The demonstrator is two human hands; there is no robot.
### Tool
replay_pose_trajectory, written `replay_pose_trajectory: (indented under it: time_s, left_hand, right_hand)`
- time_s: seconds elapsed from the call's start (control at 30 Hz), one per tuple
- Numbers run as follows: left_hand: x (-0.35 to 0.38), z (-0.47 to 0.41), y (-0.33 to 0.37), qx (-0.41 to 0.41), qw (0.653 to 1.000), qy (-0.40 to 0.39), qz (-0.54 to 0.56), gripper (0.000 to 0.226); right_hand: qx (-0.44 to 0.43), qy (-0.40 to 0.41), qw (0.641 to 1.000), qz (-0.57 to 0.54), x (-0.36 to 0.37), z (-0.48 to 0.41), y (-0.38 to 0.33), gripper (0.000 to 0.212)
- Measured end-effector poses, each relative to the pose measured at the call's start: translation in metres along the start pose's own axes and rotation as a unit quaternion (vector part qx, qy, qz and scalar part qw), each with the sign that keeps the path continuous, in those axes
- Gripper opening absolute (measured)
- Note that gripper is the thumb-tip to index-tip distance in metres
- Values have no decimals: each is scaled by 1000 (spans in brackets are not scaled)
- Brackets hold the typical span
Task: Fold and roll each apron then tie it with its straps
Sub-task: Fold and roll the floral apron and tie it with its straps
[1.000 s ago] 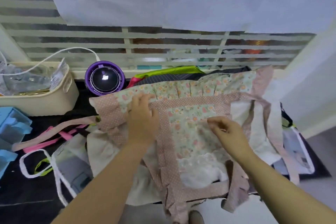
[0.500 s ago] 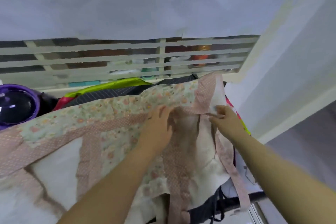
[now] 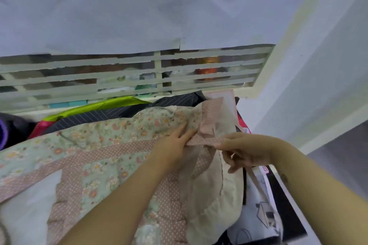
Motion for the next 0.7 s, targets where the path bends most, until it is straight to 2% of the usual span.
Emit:
replay_pose_trajectory:
  time_s: [0.03,0.1,0.13,0.17,0.23,0.3,0.37,0.43,0.53,0.57,0.7]
  left_hand:
    - [2,2,-1,-2,1000,-20,-9,53]
    - [5,2,-2,-3,998,-58,-20,60]
    - [5,2,-2,-6,997,-71,-16,64]
    - [4,0,-1,-8,997,-77,-7,67]
    - [1,-2,0,-11,997,-80,15,69]
    - [-1,-2,2,-11,996,-81,35,69]
    - [-3,-4,3,-12,996,-77,53,70]
    - [-5,-6,4,-16,995,-67,70,68]
    - [-9,-11,6,-28,995,-42,89,66]
    - [-10,-13,6,-34,995,-36,84,67]
    - [-11,-21,10,-15,1000,-7,-14,66]
  right_hand:
    - [20,42,996,71,-8,-3,1,29]
    - [17,136,966,218,-23,-17,3,47]
    - [3,165,958,234,-26,-24,1,57]
    - [-12,188,962,199,-27,-32,0,64]
    - [-28,223,974,27,-26,-49,-4,62]
    - [-49,237,962,-123,-23,-62,-12,55]
    - [-74,248,945,-202,-26,-72,-17,45]
    - [-126,320,922,-177,-34,-74,-27,30]
    - [-220,457,860,-60,-46,-67,-44,16]
    - [-226,465,855,-48,-48,-66,-47,16]
    - [-198,435,877,-48,-48,-62,-24,12]
Point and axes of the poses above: each hand's wrist, its own z-axis away from the middle knuckle, its own x-axis out of the palm, y = z × x, the point moved 2 cm from there along -z, towards the middle knuckle, and after that the axes turned 8 degrees about y, right-handed, at the moved point
